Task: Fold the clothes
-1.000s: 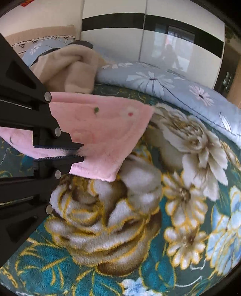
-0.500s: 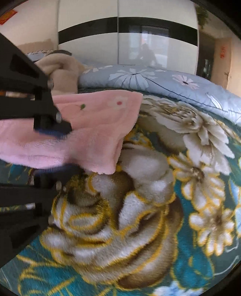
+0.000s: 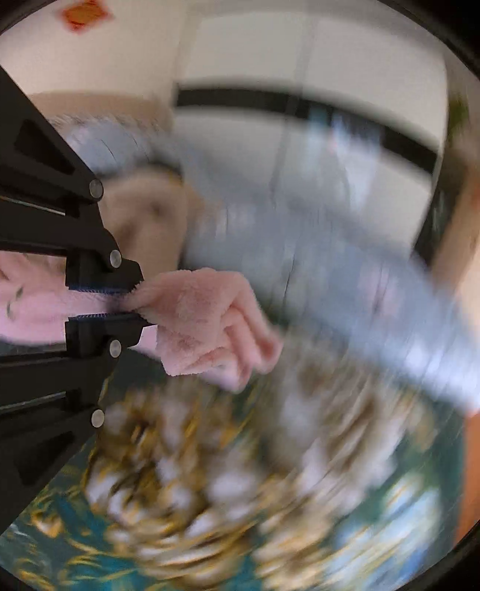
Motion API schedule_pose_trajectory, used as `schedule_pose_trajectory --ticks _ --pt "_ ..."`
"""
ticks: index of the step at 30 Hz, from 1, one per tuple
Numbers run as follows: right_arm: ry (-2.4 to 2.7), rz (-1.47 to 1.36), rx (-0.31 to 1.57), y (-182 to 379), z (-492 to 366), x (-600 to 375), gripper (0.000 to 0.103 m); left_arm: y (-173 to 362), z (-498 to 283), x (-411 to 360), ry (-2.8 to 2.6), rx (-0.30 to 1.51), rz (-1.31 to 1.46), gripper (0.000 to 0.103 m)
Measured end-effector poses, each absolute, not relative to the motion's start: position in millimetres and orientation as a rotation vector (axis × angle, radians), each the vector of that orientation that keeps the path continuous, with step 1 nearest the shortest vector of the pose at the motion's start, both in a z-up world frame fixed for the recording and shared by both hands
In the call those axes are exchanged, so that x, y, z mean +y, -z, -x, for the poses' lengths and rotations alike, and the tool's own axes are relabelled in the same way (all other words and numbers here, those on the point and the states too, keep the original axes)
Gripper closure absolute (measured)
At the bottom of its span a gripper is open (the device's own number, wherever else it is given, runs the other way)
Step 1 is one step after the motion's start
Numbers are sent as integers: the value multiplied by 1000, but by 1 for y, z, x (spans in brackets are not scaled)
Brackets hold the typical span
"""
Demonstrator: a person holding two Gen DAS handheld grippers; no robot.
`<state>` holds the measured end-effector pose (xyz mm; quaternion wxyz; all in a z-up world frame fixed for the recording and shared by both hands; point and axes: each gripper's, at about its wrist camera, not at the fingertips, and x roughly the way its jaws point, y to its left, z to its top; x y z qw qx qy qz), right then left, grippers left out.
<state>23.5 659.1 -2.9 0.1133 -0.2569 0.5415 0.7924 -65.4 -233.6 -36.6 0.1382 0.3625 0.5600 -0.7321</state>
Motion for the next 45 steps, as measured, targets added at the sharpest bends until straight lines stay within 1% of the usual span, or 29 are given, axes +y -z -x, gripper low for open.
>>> schedule_pose_trajectory --ticks 2,4,6,7,8,10,11,12,15,17,18,20,22,24,28,32,33,35,37,39,42,45 --pt "-2361 699 1563 -7 -45 656 94 22 47 -241 2183 1577 -1002 87" --pt "-2325 769 1498 13 -66 658 94 35 25 -249 2164 1480 -1078 85" --pt "-2184 945 1456 56 -75 656 94 74 17 -254 2037 1463 -1195 85" --pt "-2101 1037 1435 80 -79 654 94 99 9 -256 1938 1494 -1236 85" --pt "-2007 1076 1456 104 -87 653 94 124 1 -259 1838 1523 -1274 85" --pt "-1913 1054 1513 127 -101 649 94 151 -21 -260 1708 1624 -1247 85" --pt "-1883 1037 1537 134 -107 648 94 153 -28 -264 1667 1706 -1197 85" --pt "-1884 1029 1541 131 -108 648 94 149 -28 -266 1696 1704 -1179 85" --pt "-1931 1015 1525 110 -105 652 94 128 -19 -261 1847 1539 -1207 86" --pt "-1985 986 1516 93 -104 655 94 116 -21 -259 1934 1540 -1124 87" --pt "-2034 951 1515 81 -104 656 94 111 -24 -258 1963 1568 -1076 87" --pt "-2109 896 1505 65 -109 656 94 108 -31 -259 1949 1592 -1047 87" --pt "-2088 958 1445 72 -111 656 94 106 -37 -261 1933 1616 -1017 87" --pt "-2034 1040 1392 85 -108 655 94 115 -38 -265 1861 1618 -1065 87" --pt "-1886 1079 1447 123 -114 656 94 126 -38 -268 1798 1608 -1105 86" --pt "-1859 1067 1503 135 -123 660 92 128 -38 -264 1809 1583 -1127 83" --pt "-1858 1065 1519 137 -122 662 90 127 -40 -263 1810 1588 -1126 82" --pt "-1849 1062 1546 136 -126 666 87 125 -41 -263 1806 1585 -1120 74" --pt "-1856 1058 1549 132 -130 666 83 120 -43 -263 1803 1576 -1096 58" --pt "-1873 1044 1555 125 -134 666 82 115 -46 -262 1803 1579 -1055 56" --pt "-1909 1000 1594 117 -140 668 80 102 -57 -259 1837 1600 -971 56" --pt "-1957 979 1609 109 -140 667 79 75 -58 -243 1967 1483 -923 56"
